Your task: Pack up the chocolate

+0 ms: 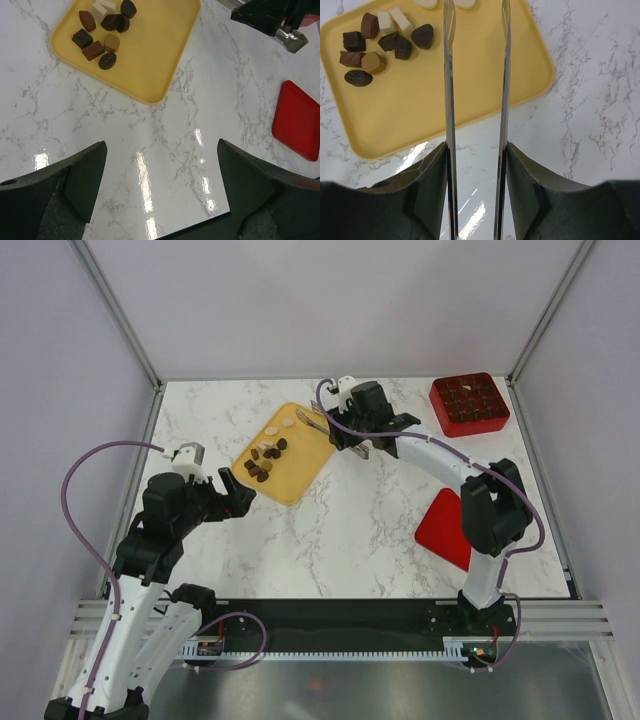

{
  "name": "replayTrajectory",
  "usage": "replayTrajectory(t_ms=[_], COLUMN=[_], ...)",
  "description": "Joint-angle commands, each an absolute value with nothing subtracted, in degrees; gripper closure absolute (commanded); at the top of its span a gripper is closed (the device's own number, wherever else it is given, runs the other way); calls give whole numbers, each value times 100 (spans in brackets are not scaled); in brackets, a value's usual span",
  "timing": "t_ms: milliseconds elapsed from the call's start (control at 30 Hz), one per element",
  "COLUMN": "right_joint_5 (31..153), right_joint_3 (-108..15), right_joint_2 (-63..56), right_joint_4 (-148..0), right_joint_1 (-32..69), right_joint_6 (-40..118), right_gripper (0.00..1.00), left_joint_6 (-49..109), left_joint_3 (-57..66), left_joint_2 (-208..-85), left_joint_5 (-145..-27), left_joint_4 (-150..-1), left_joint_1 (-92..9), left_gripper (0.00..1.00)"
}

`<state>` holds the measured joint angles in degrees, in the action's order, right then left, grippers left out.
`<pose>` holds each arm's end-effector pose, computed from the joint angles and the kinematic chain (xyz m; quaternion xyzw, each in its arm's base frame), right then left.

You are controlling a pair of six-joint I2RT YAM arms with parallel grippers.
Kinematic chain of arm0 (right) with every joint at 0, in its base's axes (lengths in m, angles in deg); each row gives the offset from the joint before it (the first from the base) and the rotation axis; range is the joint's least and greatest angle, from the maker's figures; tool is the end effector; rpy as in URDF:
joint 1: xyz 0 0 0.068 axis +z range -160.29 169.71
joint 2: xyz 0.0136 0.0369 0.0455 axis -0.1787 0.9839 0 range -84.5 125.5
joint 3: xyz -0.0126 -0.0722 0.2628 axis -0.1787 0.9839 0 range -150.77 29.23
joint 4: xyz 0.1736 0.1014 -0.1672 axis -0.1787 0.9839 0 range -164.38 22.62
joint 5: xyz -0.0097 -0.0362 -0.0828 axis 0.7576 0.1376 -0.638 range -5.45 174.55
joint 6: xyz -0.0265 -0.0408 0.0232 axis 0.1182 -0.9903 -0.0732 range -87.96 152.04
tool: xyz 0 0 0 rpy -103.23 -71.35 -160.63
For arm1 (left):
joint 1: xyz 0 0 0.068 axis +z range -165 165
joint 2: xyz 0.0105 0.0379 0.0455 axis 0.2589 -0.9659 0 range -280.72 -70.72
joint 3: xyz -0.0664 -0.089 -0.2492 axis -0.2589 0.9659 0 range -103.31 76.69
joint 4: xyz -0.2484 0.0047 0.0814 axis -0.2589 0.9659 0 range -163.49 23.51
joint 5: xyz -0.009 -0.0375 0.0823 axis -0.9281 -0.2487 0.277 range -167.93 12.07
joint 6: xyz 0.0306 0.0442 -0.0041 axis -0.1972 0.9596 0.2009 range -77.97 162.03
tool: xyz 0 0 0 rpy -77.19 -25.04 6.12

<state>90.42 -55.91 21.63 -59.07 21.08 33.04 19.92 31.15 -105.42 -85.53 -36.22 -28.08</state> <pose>0.3667 0.2279 0.2706 -0.2557 0.8538 0.1696 0.4205 0.1256 -0.0339 0.3201 -0.0320 0.8483 -0.2125 0.4840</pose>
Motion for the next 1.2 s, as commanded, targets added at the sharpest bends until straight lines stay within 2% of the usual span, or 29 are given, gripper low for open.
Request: replayTrajectory(t_ms=[0, 233, 800, 1167], right_joint_5=[9202, 9237, 9035, 8798], right_joint_3=[-5927, -6577, -7298, -7492], right_joint_2=[2536, 3353, 4294, 4356], right_joint_4=[-6357, -6375, -6305, -6103], right_joint_1=[2222, 2381, 2557, 2583], right_joint_6=[3046, 2941, 2914, 2844], right_gripper=[45, 44, 44, 51], left_joint_6=[2067, 2067, 2076, 2067], left_joint_3=[3143, 3151, 3134, 3143], left_joint_2=[-10482, -10429, -10447, -10394], left_joint_5=[-8479, -8435, -8479, -8444], left_joint_4=[-3799, -3799, -3799, -3790], left_joint_1=[-2775, -2783, -2775, -2775], left_gripper=[0, 0, 0, 0])
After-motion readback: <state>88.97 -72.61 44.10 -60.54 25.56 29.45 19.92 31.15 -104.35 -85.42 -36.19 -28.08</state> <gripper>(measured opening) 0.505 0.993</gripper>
